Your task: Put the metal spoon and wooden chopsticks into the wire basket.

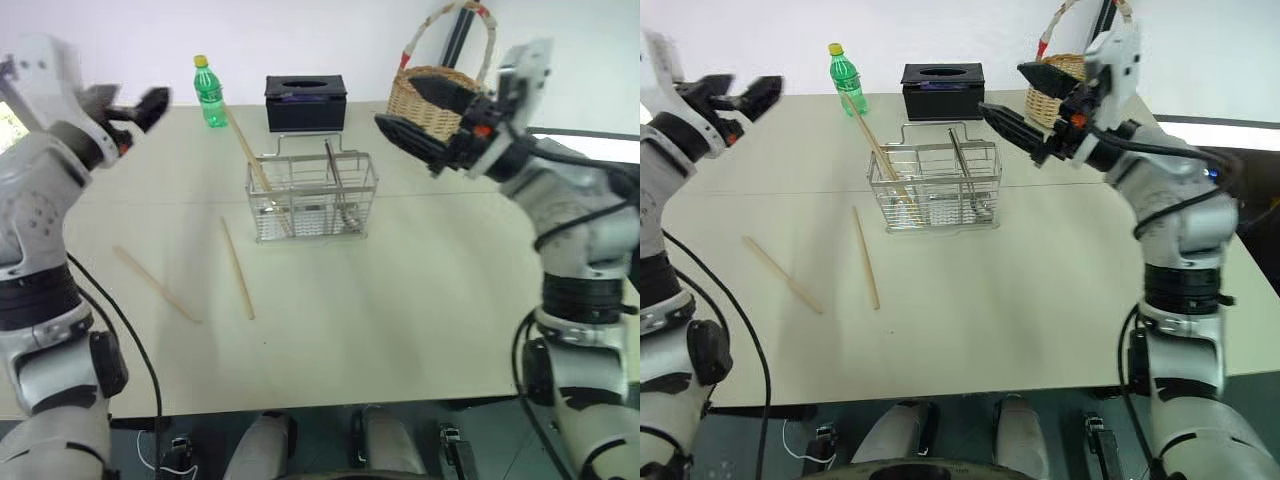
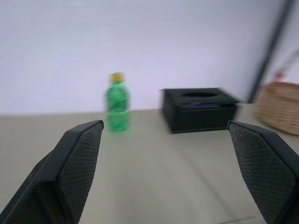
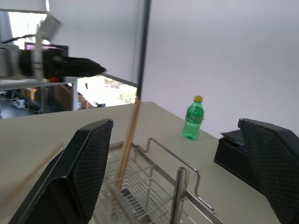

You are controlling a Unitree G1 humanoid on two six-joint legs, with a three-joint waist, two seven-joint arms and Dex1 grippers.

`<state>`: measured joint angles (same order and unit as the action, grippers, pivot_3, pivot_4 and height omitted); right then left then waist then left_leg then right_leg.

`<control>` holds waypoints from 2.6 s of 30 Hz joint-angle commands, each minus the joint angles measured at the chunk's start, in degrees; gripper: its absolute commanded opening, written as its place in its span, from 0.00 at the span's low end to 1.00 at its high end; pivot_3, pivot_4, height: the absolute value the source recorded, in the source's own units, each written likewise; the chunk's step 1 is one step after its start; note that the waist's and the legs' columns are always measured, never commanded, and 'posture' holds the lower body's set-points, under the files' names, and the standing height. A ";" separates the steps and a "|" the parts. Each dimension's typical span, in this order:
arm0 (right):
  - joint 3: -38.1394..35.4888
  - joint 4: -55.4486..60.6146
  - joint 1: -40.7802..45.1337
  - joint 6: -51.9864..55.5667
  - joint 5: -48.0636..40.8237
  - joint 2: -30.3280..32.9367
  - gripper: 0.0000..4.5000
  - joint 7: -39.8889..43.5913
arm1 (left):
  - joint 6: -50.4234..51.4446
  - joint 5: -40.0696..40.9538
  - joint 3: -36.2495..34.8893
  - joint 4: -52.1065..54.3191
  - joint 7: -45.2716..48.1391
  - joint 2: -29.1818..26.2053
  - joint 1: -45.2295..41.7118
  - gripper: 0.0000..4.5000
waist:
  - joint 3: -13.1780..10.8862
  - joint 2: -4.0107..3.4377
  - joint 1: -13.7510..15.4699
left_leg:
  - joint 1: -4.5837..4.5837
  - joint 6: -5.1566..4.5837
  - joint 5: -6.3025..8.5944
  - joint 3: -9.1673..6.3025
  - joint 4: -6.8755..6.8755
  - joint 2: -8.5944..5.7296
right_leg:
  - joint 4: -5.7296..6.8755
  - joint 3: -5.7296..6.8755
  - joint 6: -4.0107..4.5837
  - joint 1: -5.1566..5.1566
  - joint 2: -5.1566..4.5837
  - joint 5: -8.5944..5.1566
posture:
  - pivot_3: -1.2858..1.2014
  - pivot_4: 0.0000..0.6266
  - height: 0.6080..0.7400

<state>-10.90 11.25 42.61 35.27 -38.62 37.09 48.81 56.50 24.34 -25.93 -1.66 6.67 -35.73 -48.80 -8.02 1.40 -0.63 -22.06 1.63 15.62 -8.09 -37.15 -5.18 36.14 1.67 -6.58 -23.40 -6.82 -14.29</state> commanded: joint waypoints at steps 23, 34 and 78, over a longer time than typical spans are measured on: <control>-5.60 21.80 -22.92 9.49 -17.05 11.88 0.99 4.88 | 0.63 -10.90 -13.83 -46.80 -34.82 7.51 -11.30 1.00 | 0.16 0.48 1.50 | -0.09 0.05 0.03 0.09 -0.12 -0.03 | -0.03 0.01 -0.14 -0.02 -0.19 0.07 | 0.52 0.24 0.40; -6.13 22.80 -25.17 8.22 -17.25 11.22 1.00 1.89 | -4.93 -9.22 -13.55 -54.85 -36.99 5.83 -15.79 0.30 | 0.21 0.53 1.97 | -0.05 0.05 0.02 0.10 -0.11 -0.04 | -0.01 0.02 -0.15 -0.01 -0.21 0.07 | 0.52 0.24 0.40; -8.55 26.13 -32.12 6.87 -21.37 7.45 1.00 -10.05 | -36.29 2.84 -1.46 -48.05 1.41 12.86 -41.07 0.01 | 0.14 0.73 2.57 | -0.24 0.03 0.01 0.13 -0.16 0.00 | -0.06 0.06 -0.18 -0.13 -0.12 0.10 | 0.52 0.24 0.40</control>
<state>-17.35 35.30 10.42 43.33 -58.54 44.89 39.60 21.47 27.54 -29.38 -52.74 6.43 -23.11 -87.87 -7.88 2.13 1.95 -22.31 1.66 15.63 -7.97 -37.31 -5.18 36.06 1.72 -6.76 -23.51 -6.94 -14.19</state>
